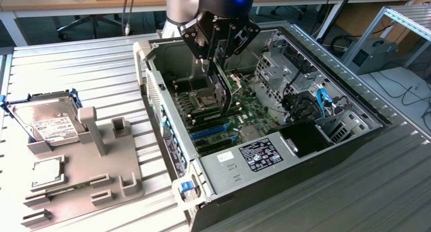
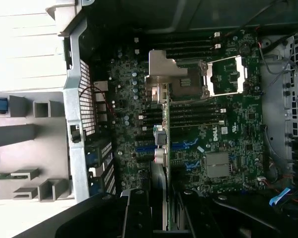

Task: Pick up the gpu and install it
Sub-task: 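Pick up the gpu and move the gpu toward the slot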

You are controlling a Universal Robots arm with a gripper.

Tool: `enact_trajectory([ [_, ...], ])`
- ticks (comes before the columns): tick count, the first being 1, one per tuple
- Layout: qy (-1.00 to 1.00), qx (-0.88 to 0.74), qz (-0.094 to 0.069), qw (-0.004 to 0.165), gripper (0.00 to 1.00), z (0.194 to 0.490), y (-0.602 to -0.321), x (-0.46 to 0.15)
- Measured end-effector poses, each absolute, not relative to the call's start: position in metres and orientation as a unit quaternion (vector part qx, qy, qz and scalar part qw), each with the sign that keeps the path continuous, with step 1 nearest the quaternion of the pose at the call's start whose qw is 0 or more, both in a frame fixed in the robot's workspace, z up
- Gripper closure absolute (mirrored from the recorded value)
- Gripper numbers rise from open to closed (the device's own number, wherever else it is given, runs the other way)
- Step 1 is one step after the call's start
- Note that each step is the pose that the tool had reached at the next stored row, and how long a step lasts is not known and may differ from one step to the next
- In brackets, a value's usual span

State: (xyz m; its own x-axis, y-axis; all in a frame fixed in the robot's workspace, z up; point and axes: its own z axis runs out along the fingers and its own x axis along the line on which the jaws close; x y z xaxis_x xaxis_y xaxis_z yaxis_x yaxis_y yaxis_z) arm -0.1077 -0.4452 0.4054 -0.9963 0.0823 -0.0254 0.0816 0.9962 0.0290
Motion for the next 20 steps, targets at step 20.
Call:
enact_trajectory([
  [20,0.999,0.041,0.013,0.013,0.73,0.399,-0.445,-0.086],
])
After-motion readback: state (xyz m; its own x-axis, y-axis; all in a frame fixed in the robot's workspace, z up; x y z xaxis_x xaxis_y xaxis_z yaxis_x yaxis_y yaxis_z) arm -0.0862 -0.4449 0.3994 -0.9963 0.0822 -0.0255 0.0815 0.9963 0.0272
